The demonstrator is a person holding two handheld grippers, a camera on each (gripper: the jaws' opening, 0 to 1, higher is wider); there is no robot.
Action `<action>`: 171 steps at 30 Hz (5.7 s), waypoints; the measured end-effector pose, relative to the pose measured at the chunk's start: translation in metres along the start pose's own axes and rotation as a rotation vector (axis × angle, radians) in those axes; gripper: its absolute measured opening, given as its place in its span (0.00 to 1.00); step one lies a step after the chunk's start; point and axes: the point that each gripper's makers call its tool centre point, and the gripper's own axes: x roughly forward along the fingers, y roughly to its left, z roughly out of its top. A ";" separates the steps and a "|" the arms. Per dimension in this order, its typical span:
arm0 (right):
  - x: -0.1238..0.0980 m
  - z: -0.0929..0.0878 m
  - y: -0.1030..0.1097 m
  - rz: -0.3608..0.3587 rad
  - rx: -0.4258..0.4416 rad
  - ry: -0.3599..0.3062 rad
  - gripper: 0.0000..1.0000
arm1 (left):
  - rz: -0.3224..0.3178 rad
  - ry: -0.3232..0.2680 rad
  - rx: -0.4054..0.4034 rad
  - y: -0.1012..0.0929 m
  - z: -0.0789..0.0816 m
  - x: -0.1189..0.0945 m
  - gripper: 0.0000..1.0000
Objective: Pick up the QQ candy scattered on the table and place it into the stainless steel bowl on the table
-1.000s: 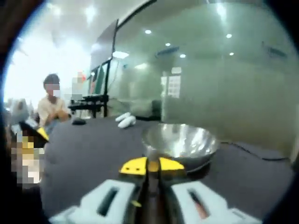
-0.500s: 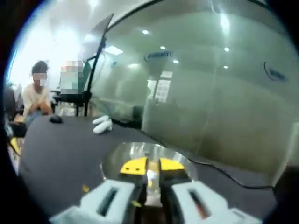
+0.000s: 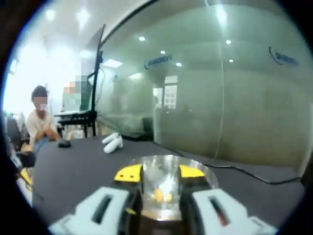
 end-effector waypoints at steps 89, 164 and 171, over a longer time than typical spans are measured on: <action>-0.005 -0.134 0.126 0.395 -0.092 0.215 0.09 | 0.011 0.007 0.015 0.003 -0.004 -0.001 0.36; -0.076 -0.078 0.062 0.267 -0.008 0.079 0.20 | 0.009 -0.020 0.027 0.004 0.004 -0.008 0.30; -0.070 -0.102 0.086 0.327 -0.070 0.139 0.20 | -0.001 -0.022 0.035 0.000 0.005 -0.006 0.30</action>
